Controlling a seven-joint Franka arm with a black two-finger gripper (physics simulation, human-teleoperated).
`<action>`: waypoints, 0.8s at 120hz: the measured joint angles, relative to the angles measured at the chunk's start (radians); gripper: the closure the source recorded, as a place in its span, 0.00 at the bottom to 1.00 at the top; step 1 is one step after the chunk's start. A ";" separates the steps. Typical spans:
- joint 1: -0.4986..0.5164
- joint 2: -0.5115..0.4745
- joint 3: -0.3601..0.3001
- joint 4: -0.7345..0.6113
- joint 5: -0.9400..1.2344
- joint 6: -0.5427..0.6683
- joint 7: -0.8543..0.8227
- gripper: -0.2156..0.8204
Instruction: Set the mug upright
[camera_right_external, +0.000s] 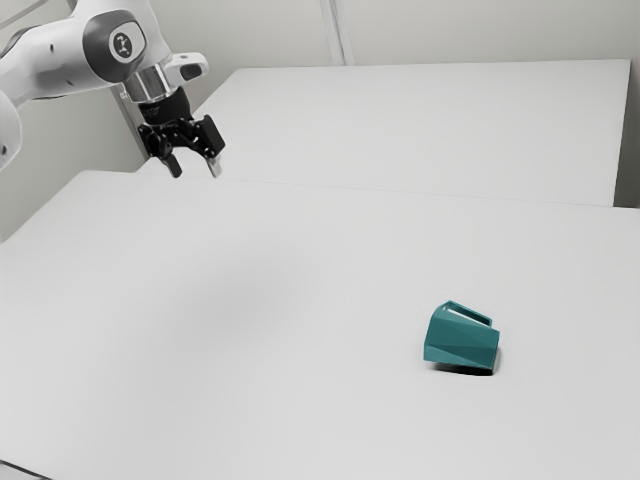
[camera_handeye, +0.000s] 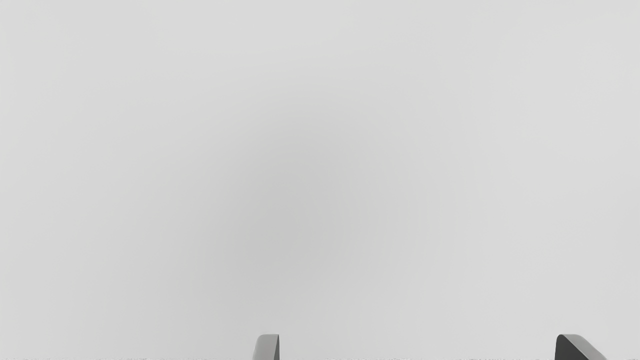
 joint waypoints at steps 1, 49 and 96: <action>0.000 0.000 0.000 0.000 0.000 0.000 0.000 0.21; 0.000 0.006 -0.041 -0.030 -0.051 0.001 0.002 0.21; -0.002 -0.006 -0.213 -0.264 -0.373 0.248 0.029 0.21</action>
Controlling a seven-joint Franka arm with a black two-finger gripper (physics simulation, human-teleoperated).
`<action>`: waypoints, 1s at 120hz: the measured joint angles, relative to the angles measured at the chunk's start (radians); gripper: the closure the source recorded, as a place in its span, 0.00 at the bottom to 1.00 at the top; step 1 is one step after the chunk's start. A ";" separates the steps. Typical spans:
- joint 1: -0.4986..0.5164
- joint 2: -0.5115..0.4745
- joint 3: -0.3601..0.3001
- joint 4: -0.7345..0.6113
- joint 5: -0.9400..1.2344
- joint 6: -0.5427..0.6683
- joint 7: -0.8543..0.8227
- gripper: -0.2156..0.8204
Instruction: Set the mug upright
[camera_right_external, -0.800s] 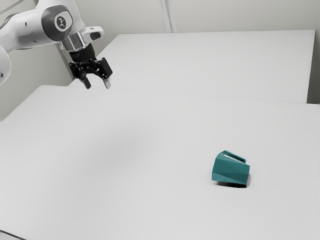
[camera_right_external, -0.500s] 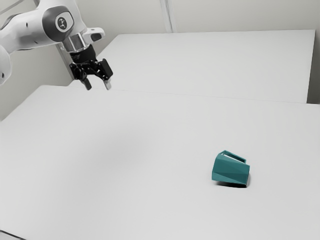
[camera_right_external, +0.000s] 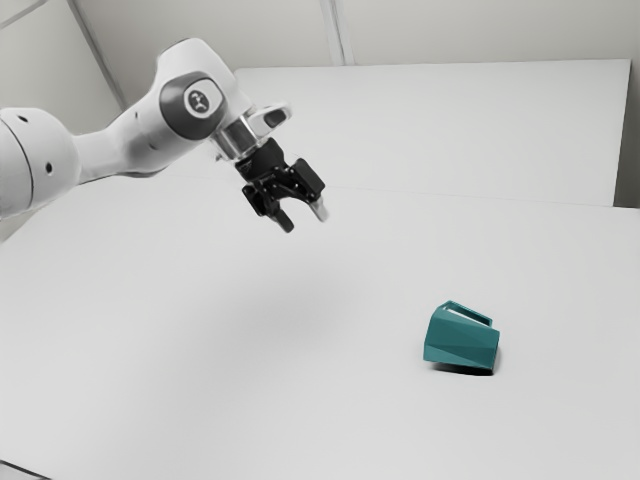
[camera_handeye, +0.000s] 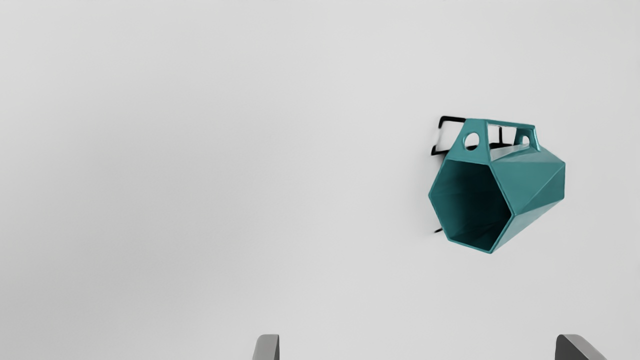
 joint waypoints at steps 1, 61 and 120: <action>0.000 0.001 -0.006 -0.003 -0.004 0.007 0.001 0.21; -0.047 0.099 -0.171 -0.194 -0.327 0.370 0.089 0.21; -0.104 0.216 -0.229 -0.220 -0.646 0.511 0.271 0.21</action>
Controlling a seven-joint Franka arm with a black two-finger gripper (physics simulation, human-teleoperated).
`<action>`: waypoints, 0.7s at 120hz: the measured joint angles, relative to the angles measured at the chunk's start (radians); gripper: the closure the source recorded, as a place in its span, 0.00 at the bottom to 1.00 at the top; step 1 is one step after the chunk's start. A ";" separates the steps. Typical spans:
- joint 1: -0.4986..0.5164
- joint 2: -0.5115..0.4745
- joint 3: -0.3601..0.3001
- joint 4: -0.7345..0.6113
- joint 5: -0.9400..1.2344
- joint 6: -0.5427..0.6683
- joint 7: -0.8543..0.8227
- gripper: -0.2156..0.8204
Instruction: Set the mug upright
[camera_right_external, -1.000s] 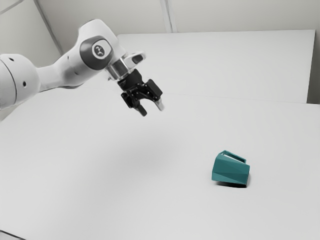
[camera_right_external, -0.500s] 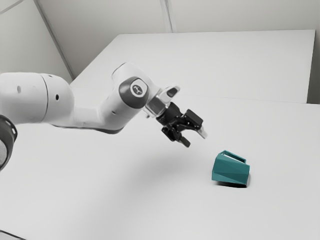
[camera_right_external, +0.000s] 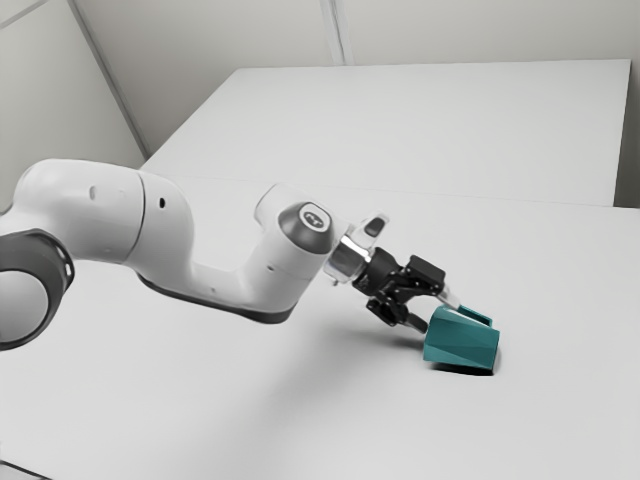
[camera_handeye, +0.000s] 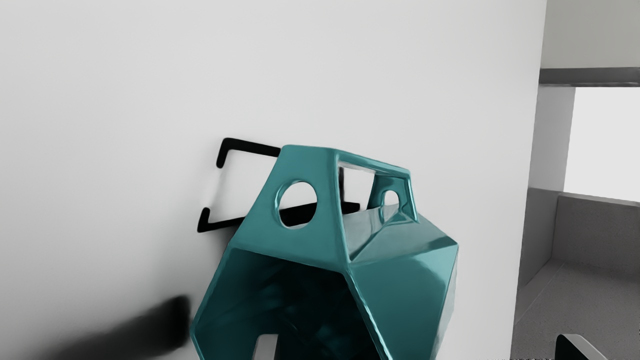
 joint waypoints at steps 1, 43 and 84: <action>0.000 0.000 -0.002 0.000 -0.002 0.001 0.003 0.21; -0.005 0.027 -0.059 0.015 -0.057 0.031 0.104 0.49; -0.004 0.020 -0.061 0.037 -0.051 0.036 0.172 0.90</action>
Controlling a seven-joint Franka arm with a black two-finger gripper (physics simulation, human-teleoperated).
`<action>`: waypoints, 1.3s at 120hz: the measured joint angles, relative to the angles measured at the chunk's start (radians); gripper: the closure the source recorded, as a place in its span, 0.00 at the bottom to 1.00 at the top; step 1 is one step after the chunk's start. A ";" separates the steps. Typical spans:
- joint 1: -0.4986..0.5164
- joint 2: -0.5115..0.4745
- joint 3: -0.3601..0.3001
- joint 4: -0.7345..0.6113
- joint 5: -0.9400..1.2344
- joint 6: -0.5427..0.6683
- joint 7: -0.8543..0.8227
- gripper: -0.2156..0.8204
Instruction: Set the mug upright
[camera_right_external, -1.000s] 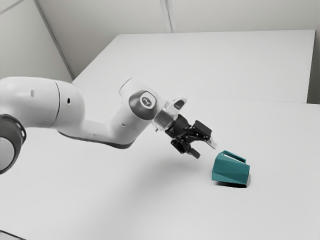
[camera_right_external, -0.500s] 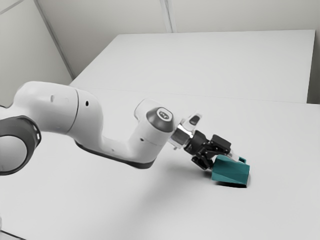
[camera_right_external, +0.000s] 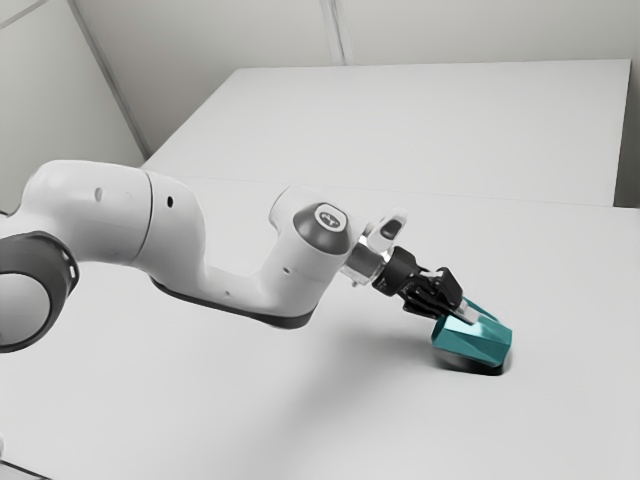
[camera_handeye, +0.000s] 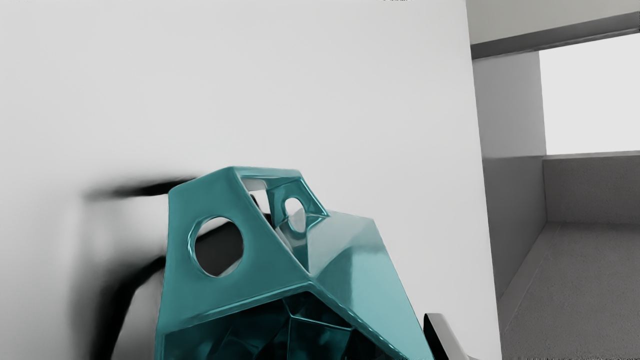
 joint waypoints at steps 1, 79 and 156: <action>0.000 -0.001 0.000 0.000 0.000 0.000 0.001 0.91; 0.037 -0.367 0.150 -0.083 0.600 -0.131 -0.189 0.96; 0.207 -0.403 0.279 -0.074 1.075 -0.337 -0.431 0.97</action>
